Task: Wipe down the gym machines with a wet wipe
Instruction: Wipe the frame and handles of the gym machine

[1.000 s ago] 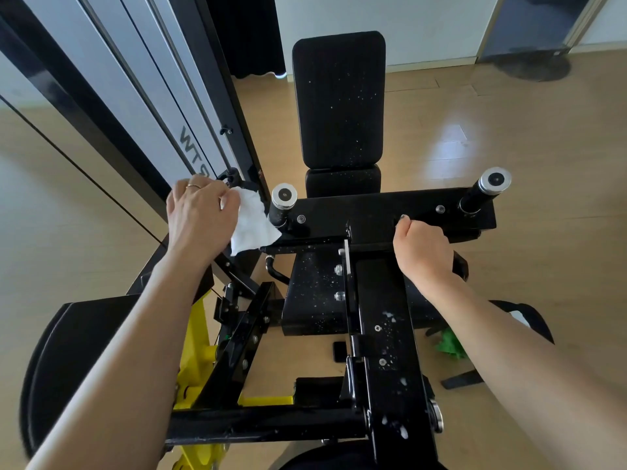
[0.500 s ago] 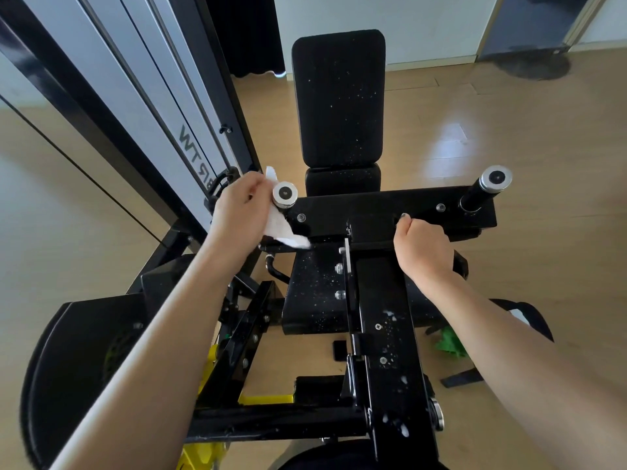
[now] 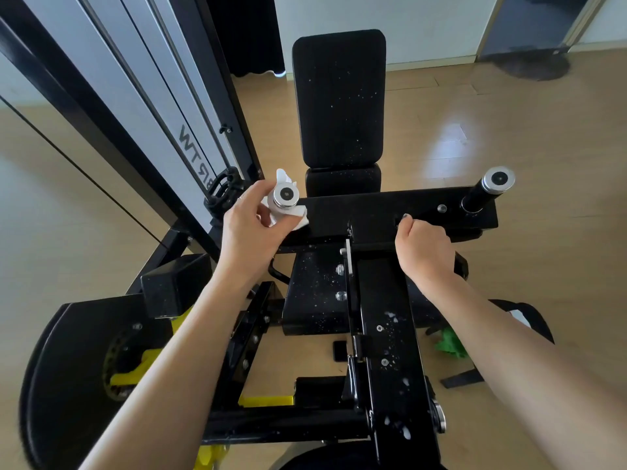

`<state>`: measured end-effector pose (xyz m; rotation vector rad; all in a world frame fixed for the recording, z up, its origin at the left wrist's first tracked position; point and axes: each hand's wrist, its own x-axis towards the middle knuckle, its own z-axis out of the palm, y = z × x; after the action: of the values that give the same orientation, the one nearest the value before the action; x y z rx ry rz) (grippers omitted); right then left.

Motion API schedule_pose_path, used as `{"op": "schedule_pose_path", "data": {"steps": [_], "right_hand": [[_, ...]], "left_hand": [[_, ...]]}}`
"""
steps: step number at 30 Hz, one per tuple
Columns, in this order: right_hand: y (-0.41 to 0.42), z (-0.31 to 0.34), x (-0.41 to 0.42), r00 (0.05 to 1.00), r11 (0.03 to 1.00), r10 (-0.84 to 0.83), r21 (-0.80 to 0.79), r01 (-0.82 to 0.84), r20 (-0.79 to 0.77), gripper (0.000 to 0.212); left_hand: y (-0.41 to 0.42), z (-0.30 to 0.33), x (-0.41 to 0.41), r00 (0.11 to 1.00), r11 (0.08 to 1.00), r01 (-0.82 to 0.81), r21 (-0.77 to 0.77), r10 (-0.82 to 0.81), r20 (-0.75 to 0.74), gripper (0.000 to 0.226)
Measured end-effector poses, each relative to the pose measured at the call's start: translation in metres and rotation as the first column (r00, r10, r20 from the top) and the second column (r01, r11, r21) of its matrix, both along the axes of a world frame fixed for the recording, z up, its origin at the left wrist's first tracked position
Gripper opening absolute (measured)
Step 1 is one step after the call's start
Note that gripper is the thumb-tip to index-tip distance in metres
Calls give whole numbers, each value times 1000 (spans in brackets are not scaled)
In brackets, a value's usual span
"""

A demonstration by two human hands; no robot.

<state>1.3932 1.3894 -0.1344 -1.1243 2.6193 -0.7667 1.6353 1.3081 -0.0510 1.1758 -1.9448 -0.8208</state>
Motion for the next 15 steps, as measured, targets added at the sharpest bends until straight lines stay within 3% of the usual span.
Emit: {"op": "schedule_pose_path", "data": {"steps": [3, 9, 15], "right_hand": [[0, -1, 0, 1000, 1000, -1, -11, 1, -5, 60], [1, -4, -2, 1000, 999, 9, -34, -9, -2, 61], [0, -10, -2, 1000, 998, 2, -55, -3, -19, 63]], "left_hand": [[-8, -8, -15, 998, 993, -49, -107, 45, -40, 22], [-13, -16, -37, 966, 997, -73, -22, 65, -251, 21], [-36, -57, -27, 979, 981, -83, 175, 113, -169, 23]]}}
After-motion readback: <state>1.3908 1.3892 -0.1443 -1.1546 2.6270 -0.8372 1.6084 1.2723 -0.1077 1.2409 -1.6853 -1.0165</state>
